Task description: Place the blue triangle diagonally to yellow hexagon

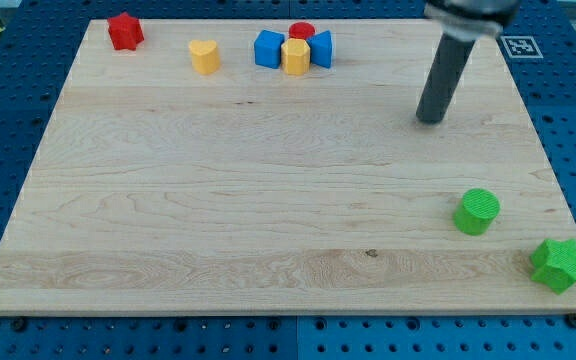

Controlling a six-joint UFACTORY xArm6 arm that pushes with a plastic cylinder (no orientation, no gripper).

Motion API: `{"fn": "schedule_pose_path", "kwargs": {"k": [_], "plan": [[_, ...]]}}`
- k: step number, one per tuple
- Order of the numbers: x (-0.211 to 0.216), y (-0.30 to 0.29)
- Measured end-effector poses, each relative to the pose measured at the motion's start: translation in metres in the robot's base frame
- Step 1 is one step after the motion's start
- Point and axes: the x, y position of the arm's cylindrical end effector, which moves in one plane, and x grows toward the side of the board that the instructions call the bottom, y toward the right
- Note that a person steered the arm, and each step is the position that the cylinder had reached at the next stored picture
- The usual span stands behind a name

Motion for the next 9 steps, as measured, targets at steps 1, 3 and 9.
{"fn": "schedule_pose_path", "kwargs": {"k": [1,3,9], "plan": [[-0.084,-0.002],[-0.156,-0.127],[-0.072,-0.137]]}}
